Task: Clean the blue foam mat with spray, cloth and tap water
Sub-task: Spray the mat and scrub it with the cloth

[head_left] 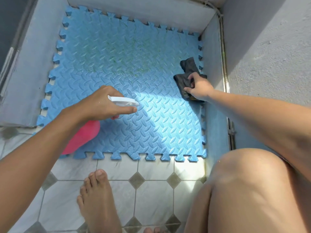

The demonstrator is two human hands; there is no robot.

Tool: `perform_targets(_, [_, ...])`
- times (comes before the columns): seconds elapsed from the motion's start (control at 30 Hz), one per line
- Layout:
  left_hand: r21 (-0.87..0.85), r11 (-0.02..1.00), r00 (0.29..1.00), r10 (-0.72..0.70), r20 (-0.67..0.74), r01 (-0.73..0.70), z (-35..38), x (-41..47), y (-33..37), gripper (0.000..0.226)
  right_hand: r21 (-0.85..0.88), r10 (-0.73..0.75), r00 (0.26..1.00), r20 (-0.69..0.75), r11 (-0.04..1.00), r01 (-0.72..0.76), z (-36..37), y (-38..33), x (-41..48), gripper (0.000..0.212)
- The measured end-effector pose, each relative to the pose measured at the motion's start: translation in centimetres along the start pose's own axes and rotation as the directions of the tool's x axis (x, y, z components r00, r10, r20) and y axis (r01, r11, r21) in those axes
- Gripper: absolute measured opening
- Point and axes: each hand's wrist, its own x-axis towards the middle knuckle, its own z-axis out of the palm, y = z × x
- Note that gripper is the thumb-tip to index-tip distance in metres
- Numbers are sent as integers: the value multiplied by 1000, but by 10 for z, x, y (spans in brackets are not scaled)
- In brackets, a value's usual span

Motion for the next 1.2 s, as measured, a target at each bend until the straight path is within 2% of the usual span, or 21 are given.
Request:
perform_targets(0.07, [-16, 1000, 994, -27, -103, 26, -1, 0, 1, 76, -45, -149, 979, 138, 987, 156, 0, -6, -13, 31])
perform_targets(0.13, [-11, 998, 982, -56, -178, 55, -1, 1, 1, 71, -72, -235, 903, 361, 958, 278, 1, -14, -31, 27])
perform_targets(0.17, [-13, 997, 980, -75, -184, 74, -2, 2, 1, 65, -73, -226, 845, 484, 952, 296, 4, -18, -43, 28])
perform_targets(0.2, [-22, 996, 981, -86, -174, 83, -3, 4, 2, 59, -64, -185, 767, 615, 957, 282, 10, -21, -55, 30])
perform_targets(0.27, [-31, 997, 987, -81, -136, 77, -1, 6, 5, 54, -91, -75, 540, 838, 958, 274, 29, -24, -83, 30])
perform_targets(0.33, [-19, 998, 992, -64, -108, 63, 2, 8, 7, 56, -137, 13, 319, 948, 919, 370, 48, -27, -107, 24])
perform_targets(0.37, [-13, 998, 993, -60, -100, 59, 3, 9, 7, 58, -143, 35, 266, 963, 906, 397, 55, -27, -114, 21])
perform_targets(0.4, [-5, 999, 994, -53, -98, 53, 4, 10, 6, 60, -140, 40, 247, 968, 905, 401, 59, -29, -120, 20])
perform_targets(0.5, [-38, 998, 993, -56, -100, 52, 4, 10, 3, 66, -71, -7, 263, 965, 955, 288, 65, -35, -124, 23])
perform_targets(0.57, [-55, 997, 994, -53, -101, 47, 4, 9, 4, 59, 38, -80, 323, 943, 990, 132, 65, -43, -123, 23])
perform_targets(0.63, [-33, 998, 991, -54, -120, 50, 3, 9, 4, 51, 195, -165, 460, 872, 981, -17, 62, -51, -116, 19])
perform_targets(0.7, [1, 999, 987, -47, -152, 48, 1, 10, 2, 52, 345, -187, 653, 734, 930, -122, 50, -53, -104, 15])
perform_targets(0.77, [2, 998, 982, -61, -179, 63, -1, 10, 1, 53, 445, -134, 858, 496, 888, -119, 31, -42, -86, 21])
perform_targets(0.8, [-13, 997, 977, -73, -198, 72, 0, 11, 0, 51, 449, -92, 931, 354, 889, -83, 20, -32, -77, 29])
perform_targets(0.83, [-27, 997, 972, -83, -221, 79, 0, 11, 0, 52, 409, -47, 974, 224, 911, -51, 10, -21, -68, 41])
perform_targets(0.9, [-26, 996, 962, -89, -258, 86, -2, 13, -1, 62, 212, 39, 996, 79, 976, -55, 1, -7, -57, 69])
perform_targets(0.97, [-11, 994, 950, -108, -294, 109, -7, 15, -4, 65, 82, 113, 992, 57, 990, -117, 7, -8, -52, 86])
perform_targets(1.1, [-34, 972, 870, -223, -439, 232, -16, 16, -10, 58, 37, 170, 985, -12, 985, -170, 22, -18, -44, 86])
perform_targets(1.2, [8, 978, 885, -185, -428, 209, -15, 18, -10, 59, 34, 169, 984, -53, 985, -168, 22, -11, -38, 76])
